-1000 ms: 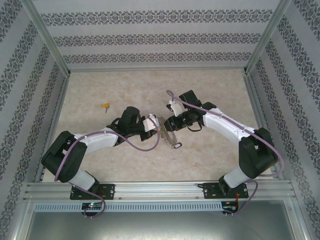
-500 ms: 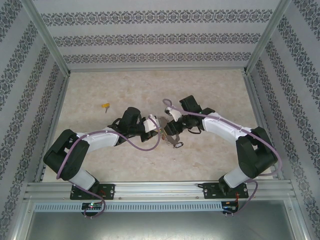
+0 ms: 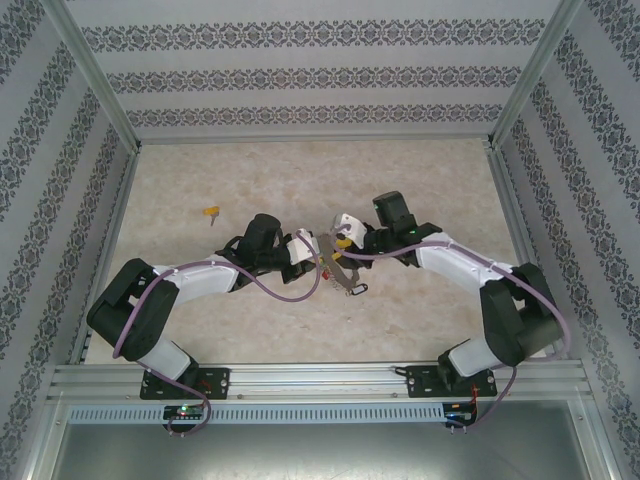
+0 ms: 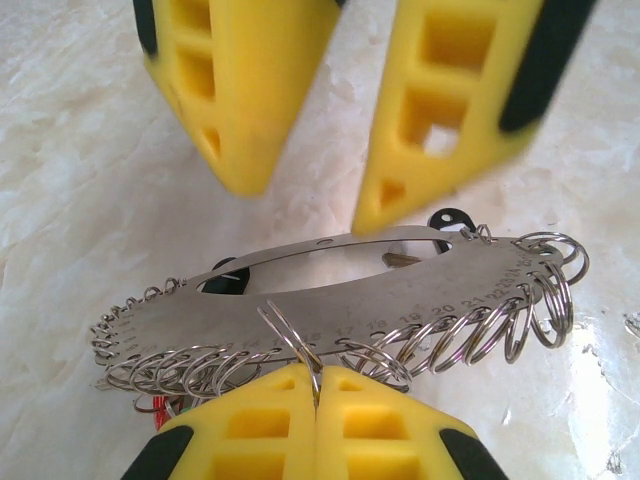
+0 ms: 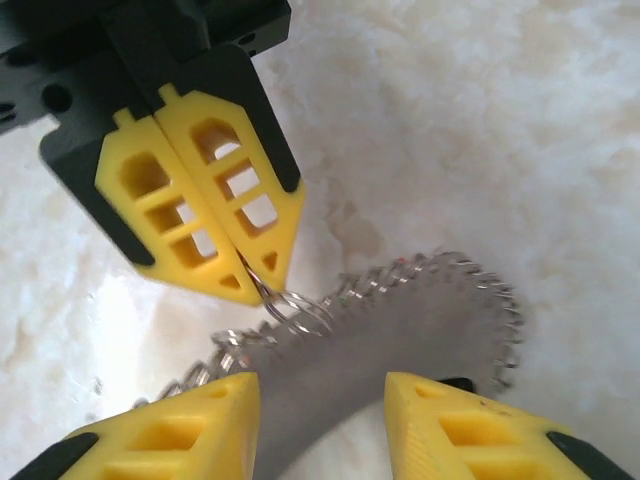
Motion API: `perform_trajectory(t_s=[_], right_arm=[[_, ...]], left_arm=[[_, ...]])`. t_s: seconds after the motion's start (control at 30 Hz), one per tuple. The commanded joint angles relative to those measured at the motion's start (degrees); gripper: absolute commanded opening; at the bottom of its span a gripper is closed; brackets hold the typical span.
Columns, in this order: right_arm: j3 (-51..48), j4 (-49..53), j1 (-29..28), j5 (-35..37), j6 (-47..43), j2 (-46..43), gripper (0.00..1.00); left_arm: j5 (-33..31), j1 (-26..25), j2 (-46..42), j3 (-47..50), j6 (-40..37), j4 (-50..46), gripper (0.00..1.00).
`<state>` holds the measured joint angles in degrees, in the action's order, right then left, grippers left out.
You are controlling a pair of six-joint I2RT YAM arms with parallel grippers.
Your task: Put the keys on the keyring
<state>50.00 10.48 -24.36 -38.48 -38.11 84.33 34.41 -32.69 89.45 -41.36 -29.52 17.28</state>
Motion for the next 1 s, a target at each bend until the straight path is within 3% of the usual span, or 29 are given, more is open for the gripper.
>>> perform_trajectory(t_s=[0.0, 0.1, 0.2, 0.37, 0.43, 0.73, 0.97], right_arm=[[-0.91, 1.32, 2.71, -6.18, -16.05, -1.38, 0.38], [2.26, 8.22, 3.23, -10.58, -24.87, 1.61, 0.39], [4.88, 10.83, 0.47, -8.08, -29.07, 4.53, 0.40], [7.15, 7.30, -0.85, -6.98, -29.23, 8.28, 0.38], [9.08, 8.67, -0.46, -7.09, -30.40, 10.23, 0.38], [14.01, 17.90, 0.39, -12.91, -37.17, 14.92, 0.40], [17.65, 21.86, -1.51, -11.41, -40.02, 18.03, 0.40]], left_arm=[[2.58, -0.54, 0.70, -0.03, 0.34, 3.48, 0.05], [2.64, -0.54, 0.79, -0.05, 0.16, 3.45, 0.05], [2.81, -0.54, 0.76, -0.25, 0.16, 3.35, 0.05], [3.37, -0.54, 0.81, -0.59, -0.14, 2.34, 0.04], [3.72, -0.54, 0.71, -0.65, -0.28, 1.84, 0.00], [3.57, -0.54, 0.79, -0.17, -0.89, 1.98, 0.00], [3.82, -0.50, 1.42, -0.42, -0.99, 2.25, 0.00]])
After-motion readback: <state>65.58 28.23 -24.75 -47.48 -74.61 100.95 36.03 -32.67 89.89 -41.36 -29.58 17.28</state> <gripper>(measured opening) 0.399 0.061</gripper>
